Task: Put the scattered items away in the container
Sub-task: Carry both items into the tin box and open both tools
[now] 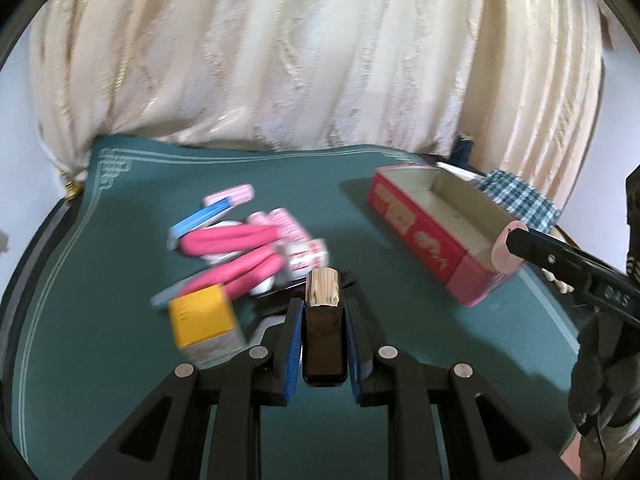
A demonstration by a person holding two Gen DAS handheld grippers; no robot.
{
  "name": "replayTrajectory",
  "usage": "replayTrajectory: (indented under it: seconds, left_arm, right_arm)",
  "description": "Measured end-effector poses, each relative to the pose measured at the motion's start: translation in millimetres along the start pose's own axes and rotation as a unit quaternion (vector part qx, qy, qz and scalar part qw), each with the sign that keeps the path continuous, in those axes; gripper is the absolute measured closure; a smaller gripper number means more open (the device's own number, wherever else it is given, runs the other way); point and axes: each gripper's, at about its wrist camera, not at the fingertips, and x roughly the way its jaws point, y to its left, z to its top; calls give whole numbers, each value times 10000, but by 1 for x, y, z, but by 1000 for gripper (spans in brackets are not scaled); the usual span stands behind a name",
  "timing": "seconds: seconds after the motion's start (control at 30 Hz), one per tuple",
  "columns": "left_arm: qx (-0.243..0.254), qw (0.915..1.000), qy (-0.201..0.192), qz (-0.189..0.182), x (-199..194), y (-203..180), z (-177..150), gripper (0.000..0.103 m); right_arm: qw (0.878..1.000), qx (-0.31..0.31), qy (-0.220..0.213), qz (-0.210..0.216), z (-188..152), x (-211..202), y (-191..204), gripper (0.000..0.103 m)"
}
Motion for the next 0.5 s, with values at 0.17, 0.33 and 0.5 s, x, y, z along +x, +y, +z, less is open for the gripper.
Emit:
replayTrajectory:
  seconds: [0.17, 0.33, 0.5]
  left_arm:
    - [155, 9994, -10, -300, 13, -27, 17, 82]
    - [338, 9978, -25, -562, 28, -55, 34, 82]
    - [521, 9956, -38, -775, 42, -82, 52, 82]
  right_arm:
    - [9988, 317, -116, -357, 6, -4, -35, 27]
    - [9968, 376, -160, -691, 14, 1, -57, 27]
    - [9951, 503, -98, -843, 19, 16, -76, 27]
